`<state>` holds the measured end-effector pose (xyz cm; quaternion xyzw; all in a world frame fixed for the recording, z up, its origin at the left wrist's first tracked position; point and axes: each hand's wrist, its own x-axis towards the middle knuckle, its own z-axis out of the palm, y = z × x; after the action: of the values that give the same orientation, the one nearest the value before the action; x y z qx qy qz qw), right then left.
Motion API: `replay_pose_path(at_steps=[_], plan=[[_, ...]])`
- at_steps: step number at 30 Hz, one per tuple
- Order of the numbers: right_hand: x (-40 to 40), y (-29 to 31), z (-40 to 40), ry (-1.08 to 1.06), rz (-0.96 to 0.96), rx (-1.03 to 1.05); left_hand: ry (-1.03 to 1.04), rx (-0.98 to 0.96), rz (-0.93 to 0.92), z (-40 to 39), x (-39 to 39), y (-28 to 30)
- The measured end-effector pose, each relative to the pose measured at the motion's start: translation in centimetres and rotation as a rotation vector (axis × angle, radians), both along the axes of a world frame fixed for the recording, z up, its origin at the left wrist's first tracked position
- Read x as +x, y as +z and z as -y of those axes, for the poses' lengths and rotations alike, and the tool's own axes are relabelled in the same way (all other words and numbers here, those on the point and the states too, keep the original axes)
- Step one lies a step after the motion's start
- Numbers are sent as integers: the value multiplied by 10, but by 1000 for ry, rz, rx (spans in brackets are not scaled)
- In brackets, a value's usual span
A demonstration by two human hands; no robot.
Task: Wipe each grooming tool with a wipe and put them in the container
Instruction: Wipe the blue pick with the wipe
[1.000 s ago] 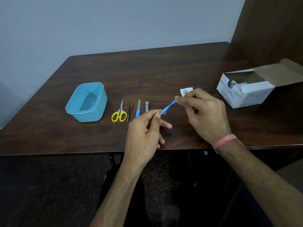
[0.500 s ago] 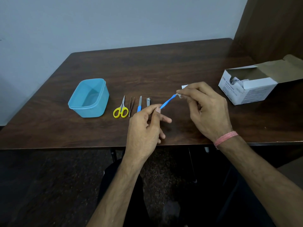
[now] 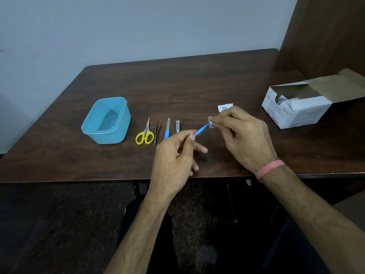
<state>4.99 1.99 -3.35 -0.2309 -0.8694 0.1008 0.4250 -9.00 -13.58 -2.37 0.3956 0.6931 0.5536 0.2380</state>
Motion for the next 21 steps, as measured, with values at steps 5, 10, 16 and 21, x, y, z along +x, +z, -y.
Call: replay_pose_path(at_steps=[5,10,16,21], plan=[[0,0,0,5,18,-15,-9,-14,-4,0,-1,-2],[-1,0,0,-14,33,2,-25,-20,-9,0,-3,-4],[-1,-1,0,-23,32,25,-31,-20,-11,1,-3,-4],[-2,-2,1,15,59,52,-26,-20,-23,1,-2,-5]])
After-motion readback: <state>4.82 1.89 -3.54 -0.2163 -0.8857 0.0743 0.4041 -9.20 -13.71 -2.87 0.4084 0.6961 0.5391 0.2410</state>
